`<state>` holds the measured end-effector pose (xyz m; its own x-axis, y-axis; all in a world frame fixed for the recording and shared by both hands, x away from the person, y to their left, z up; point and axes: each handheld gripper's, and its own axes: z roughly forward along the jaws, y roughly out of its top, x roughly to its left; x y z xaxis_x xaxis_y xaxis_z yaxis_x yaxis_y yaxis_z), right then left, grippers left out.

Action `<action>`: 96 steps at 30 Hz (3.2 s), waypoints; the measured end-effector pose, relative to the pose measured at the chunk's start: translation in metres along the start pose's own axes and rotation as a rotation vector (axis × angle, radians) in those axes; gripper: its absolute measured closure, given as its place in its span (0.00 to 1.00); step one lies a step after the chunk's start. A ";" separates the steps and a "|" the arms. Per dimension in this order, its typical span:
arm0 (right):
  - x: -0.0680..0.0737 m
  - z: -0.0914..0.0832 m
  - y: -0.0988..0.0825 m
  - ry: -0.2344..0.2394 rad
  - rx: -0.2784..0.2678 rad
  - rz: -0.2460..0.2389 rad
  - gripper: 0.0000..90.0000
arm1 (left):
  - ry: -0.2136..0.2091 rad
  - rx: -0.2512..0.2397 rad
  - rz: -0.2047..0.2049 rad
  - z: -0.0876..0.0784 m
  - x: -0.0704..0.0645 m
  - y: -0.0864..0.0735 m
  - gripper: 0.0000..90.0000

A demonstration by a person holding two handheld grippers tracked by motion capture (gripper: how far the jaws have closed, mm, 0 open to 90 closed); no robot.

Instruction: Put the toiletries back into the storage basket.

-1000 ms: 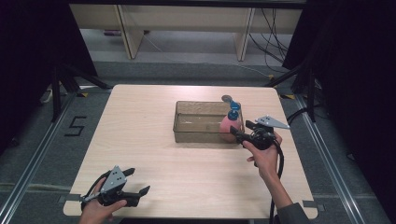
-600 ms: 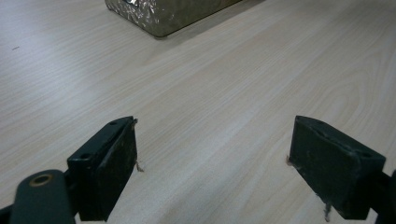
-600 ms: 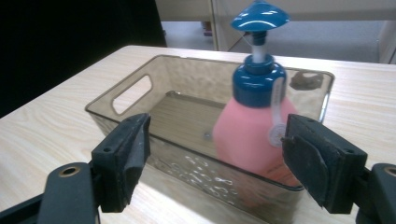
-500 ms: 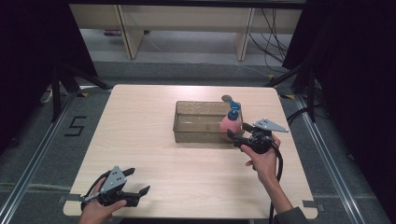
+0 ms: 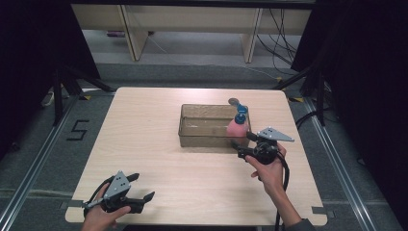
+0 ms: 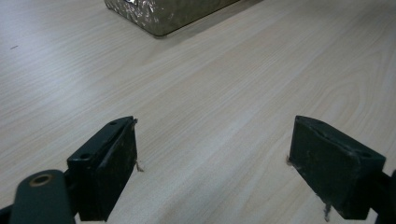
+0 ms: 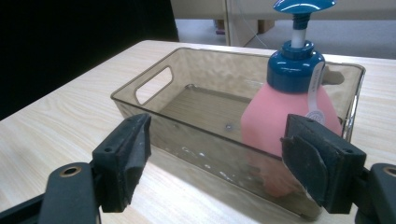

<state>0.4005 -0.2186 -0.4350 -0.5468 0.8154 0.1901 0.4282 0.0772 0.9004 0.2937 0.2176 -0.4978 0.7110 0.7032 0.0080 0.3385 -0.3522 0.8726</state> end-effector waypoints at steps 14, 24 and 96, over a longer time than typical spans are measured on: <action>0.008 -0.006 -0.008 0.020 -0.008 -0.011 0.28 | 0.000 0.000 -0.003 0.000 0.000 0.000 0.16; 0.015 -0.007 -0.013 0.050 0.007 -0.016 0.28 | 0.000 -0.001 -0.002 0.000 0.000 0.000 0.16; 0.054 -0.016 -0.046 0.189 0.058 -0.060 0.23 | 0.002 0.000 0.005 -0.001 -0.002 -0.001 0.16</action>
<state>0.3394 -0.1869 -0.4598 -0.6954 0.6868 0.2116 0.4284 0.1598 0.8893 0.2915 0.2176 -0.4978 0.7116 0.7025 0.0136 0.3348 -0.3560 0.8725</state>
